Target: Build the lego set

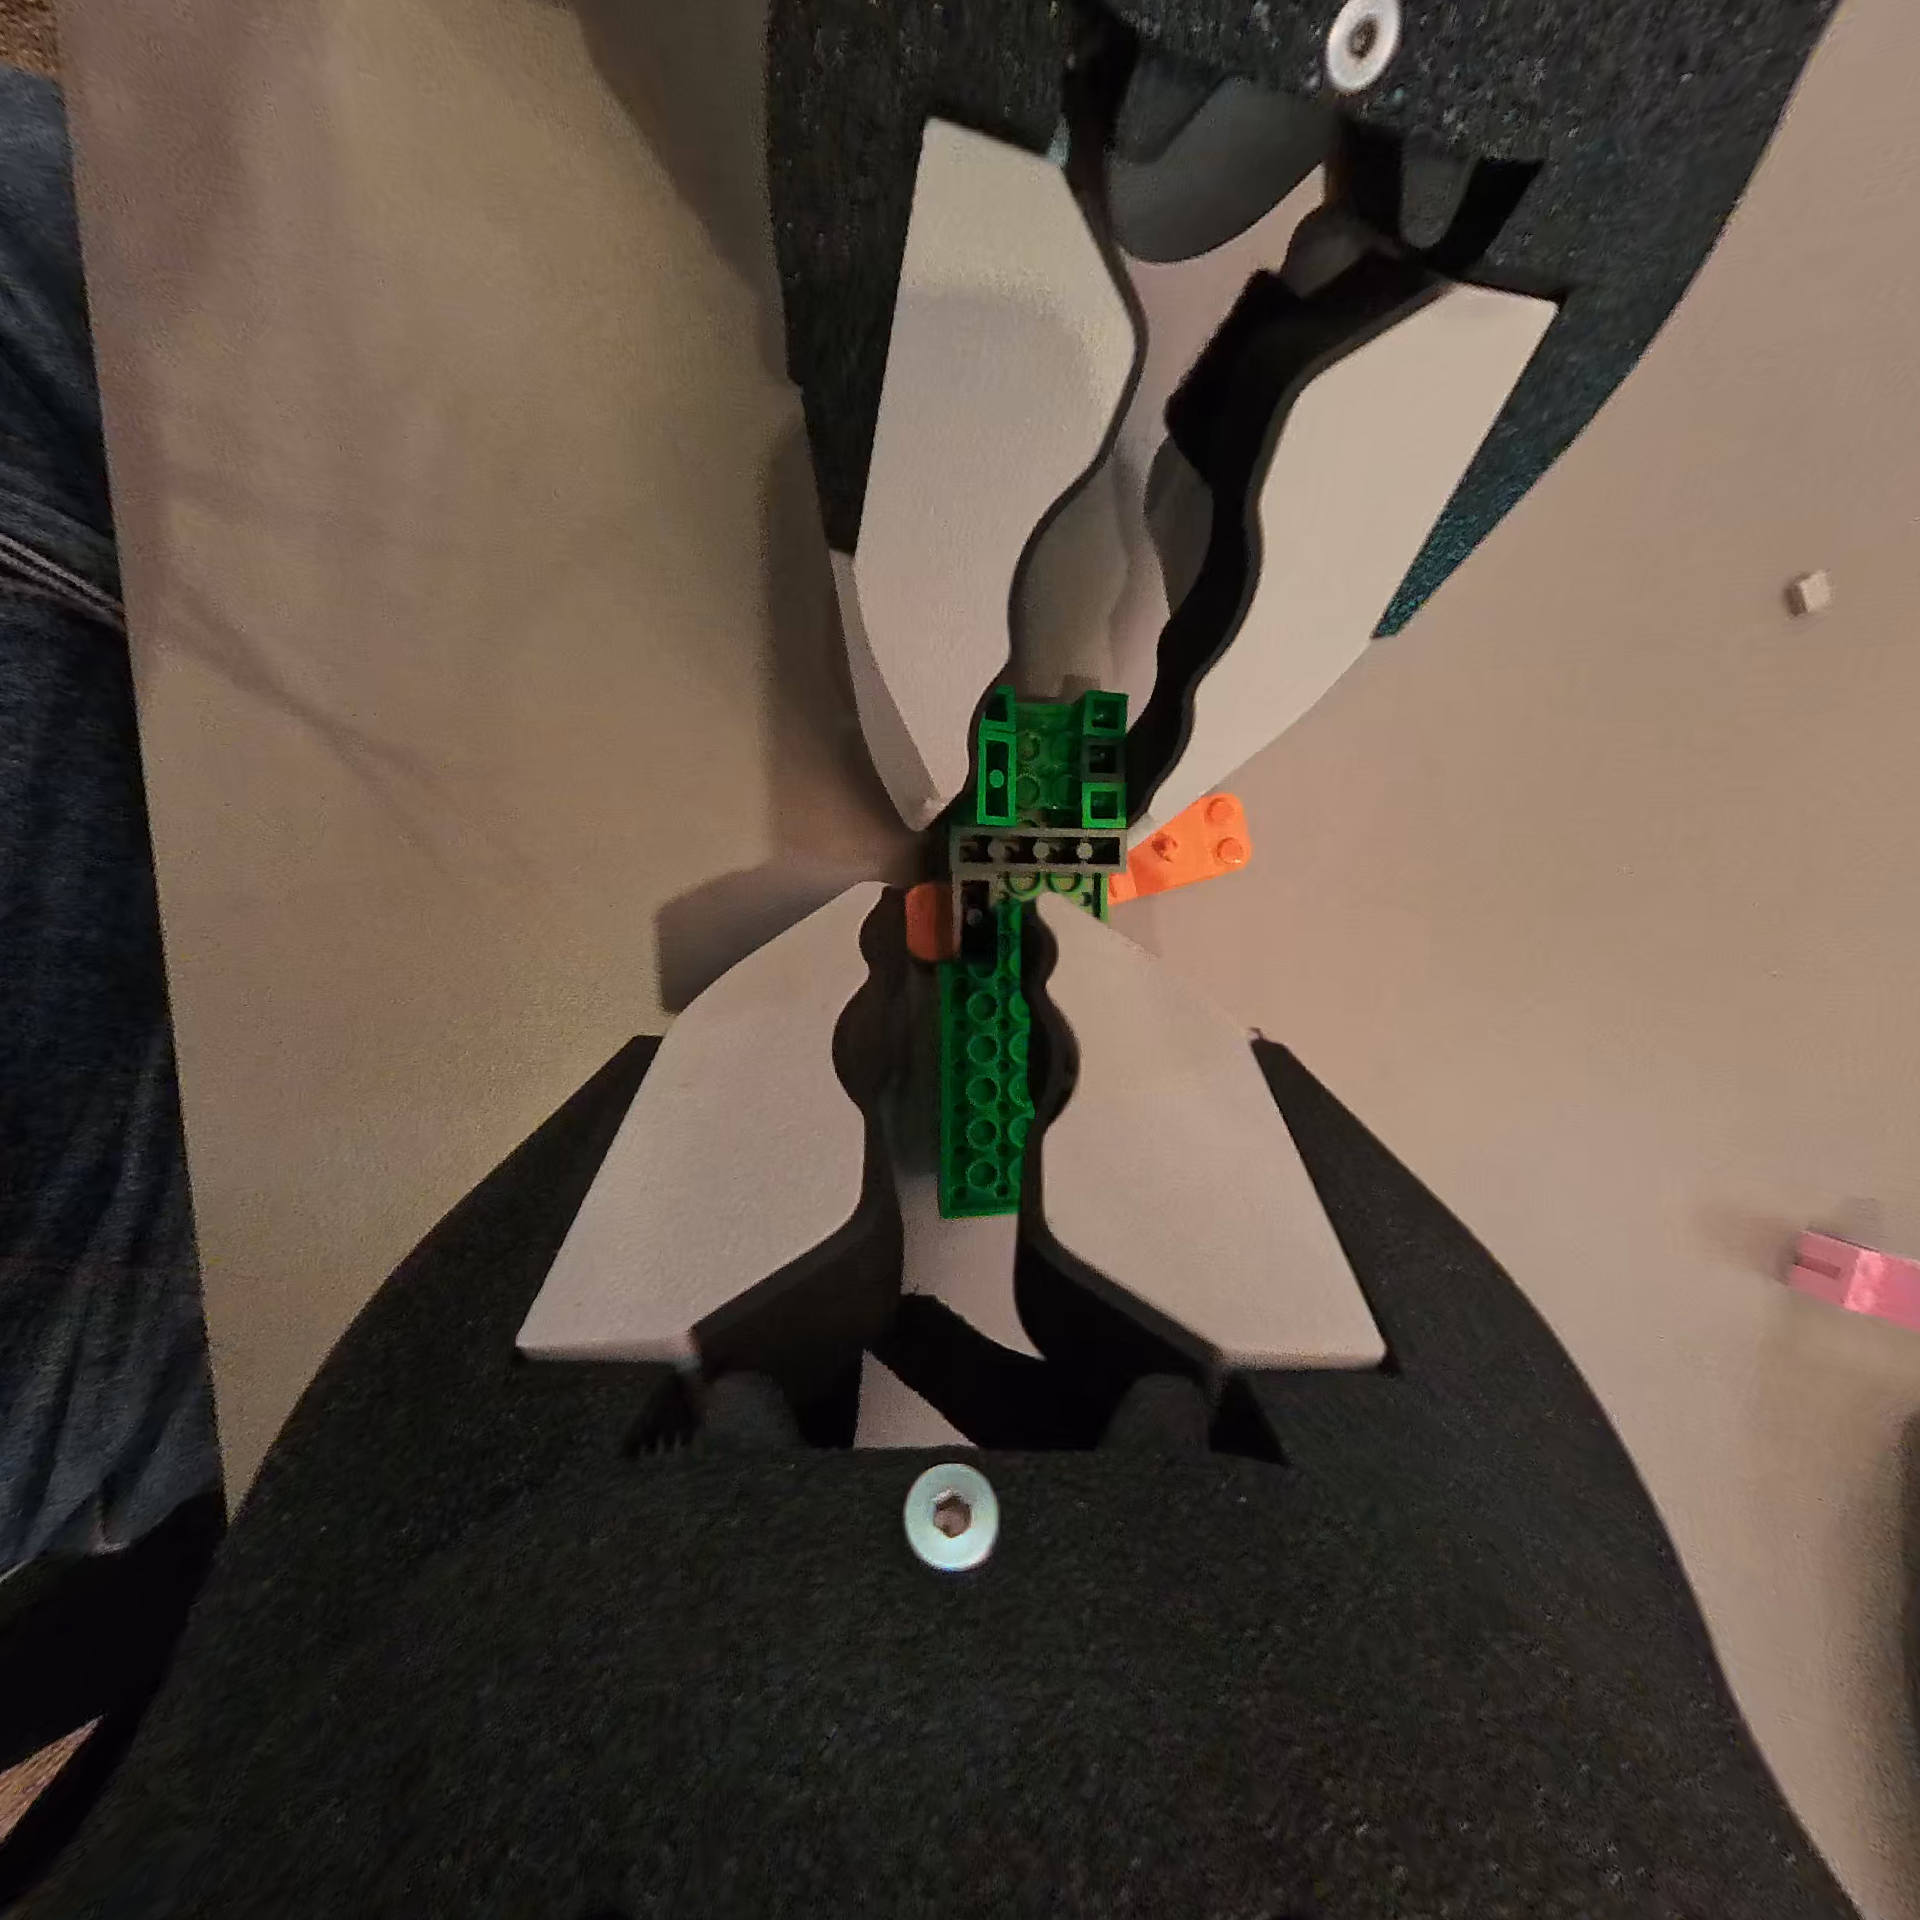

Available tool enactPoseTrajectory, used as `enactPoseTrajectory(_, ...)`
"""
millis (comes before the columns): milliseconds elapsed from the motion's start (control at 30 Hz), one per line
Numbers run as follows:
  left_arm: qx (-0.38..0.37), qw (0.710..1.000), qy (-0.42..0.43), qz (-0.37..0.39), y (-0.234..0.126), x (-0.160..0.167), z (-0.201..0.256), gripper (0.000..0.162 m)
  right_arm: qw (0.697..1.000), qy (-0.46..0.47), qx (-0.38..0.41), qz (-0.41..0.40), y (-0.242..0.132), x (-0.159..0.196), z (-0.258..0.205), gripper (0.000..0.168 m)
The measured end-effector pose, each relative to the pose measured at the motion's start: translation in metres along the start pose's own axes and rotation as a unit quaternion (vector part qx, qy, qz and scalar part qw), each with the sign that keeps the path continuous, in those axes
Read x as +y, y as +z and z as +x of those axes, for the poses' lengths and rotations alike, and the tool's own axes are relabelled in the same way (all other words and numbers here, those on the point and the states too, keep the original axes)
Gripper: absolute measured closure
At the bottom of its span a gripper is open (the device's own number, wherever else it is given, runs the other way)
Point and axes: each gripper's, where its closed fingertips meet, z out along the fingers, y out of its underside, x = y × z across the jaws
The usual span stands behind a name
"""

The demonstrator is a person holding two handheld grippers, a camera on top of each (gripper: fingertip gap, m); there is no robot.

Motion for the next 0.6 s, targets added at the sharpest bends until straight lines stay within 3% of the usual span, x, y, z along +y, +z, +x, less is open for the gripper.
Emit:
enactPoseTrajectory(167,0.037,0.994,-0.09,0.052,-0.012,-0.008,-0.004,0.13,0.995,-0.012,0.083,0.049,-0.016,-0.007,0.017,0.123)
enactPoseTrajectory(267,0.086,0.974,-0.174,0.114,-0.027,-0.02,-0.009,0.129,0.974,-0.111,0.193,0.044,-0.023,-0.013,0.027,0.127)
enactPoseTrajectory(367,0.101,0.963,-0.212,0.134,-0.034,-0.021,-0.013,0.129,0.932,-0.212,0.294,0.023,-0.029,-0.024,0.037,0.134)
enactPoseTrajectory(533,0.12,0.956,-0.226,0.14,-0.034,-0.021,-0.011,0.129,0.906,-0.267,0.329,-0.007,-0.025,-0.028,0.045,0.138)
enactPoseTrajectory(600,0.12,0.956,-0.224,0.144,-0.035,-0.022,-0.011,0.129,0.902,-0.283,0.326,-0.013,-0.023,-0.028,0.044,0.149)
